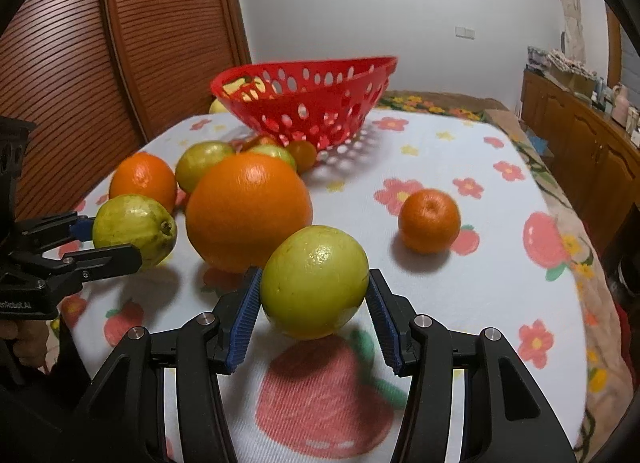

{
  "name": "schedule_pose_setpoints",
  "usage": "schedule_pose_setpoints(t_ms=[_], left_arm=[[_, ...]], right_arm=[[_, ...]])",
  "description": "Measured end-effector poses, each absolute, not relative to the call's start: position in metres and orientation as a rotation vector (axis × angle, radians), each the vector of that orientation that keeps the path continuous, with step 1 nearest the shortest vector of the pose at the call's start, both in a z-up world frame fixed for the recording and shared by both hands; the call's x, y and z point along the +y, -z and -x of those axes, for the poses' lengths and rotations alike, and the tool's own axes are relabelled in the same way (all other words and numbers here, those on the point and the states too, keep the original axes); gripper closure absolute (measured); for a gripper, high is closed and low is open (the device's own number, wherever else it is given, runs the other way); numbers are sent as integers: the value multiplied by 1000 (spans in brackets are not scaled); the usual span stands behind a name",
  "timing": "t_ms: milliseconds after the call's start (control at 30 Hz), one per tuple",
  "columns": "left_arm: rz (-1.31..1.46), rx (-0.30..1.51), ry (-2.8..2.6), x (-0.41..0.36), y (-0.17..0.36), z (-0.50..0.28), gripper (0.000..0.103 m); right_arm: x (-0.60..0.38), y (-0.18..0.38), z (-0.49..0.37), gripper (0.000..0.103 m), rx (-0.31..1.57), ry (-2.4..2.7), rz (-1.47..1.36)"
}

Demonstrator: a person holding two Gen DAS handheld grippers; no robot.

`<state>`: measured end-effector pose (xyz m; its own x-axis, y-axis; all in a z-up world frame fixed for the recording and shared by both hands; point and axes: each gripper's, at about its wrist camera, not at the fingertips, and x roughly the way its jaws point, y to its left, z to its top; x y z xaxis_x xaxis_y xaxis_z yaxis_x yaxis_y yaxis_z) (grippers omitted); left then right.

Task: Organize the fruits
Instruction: 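Grasp the green pear with the right tool while the left tool grasps the yellow pear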

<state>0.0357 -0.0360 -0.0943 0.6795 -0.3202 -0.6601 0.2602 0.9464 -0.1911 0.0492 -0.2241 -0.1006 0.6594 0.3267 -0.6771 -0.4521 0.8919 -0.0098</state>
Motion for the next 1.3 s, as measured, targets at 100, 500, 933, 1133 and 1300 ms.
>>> schedule_pose_setpoints(t_ms=[100, 500, 933, 1133, 1300], left_arm=[[86, 738, 332, -36, 86, -34, 41], [91, 660, 332, -31, 55, -33, 41], [94, 598, 297, -14, 26, -51, 41], [88, 571, 285, -7, 11, -75, 41], [84, 572, 282, -4, 7, -97, 41]], right_arm=[[-223, 93, -48, 50, 711, -455, 187], [-216, 66, -48, 50, 656, -476, 202], [-204, 43, -58, 50, 615, -497, 229], [-196, 31, -77, 50, 599, -506, 261], [-192, 23, -97, 50, 601, -523, 276]])
